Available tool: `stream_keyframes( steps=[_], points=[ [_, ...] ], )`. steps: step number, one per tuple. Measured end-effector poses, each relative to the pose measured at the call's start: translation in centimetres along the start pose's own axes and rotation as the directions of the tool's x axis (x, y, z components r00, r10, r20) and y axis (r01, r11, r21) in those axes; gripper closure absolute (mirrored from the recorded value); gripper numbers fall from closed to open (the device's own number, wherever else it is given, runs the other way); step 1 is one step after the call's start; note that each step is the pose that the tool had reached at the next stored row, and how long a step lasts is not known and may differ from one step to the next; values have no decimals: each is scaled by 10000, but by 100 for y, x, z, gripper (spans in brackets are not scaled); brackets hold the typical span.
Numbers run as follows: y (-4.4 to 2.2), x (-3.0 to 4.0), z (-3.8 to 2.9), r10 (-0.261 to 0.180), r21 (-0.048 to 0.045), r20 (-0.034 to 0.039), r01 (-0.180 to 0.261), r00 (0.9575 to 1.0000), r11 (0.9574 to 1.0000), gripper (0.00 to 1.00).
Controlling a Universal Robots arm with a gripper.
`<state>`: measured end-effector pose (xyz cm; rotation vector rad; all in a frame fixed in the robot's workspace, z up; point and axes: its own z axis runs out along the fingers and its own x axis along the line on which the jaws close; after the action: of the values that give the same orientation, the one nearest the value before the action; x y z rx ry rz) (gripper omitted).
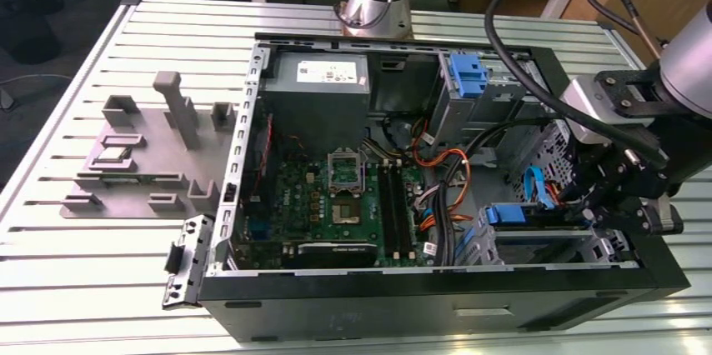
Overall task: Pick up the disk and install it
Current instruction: 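Insert the second disk wire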
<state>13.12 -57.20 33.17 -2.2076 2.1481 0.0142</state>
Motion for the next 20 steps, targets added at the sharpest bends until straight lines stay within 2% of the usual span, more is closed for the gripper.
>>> stream_keyframes(
  steps=[20],
  points=[
    [5, -46, 9, 45, 2, 14, -45, 10000, 10000, 71]
  ],
)
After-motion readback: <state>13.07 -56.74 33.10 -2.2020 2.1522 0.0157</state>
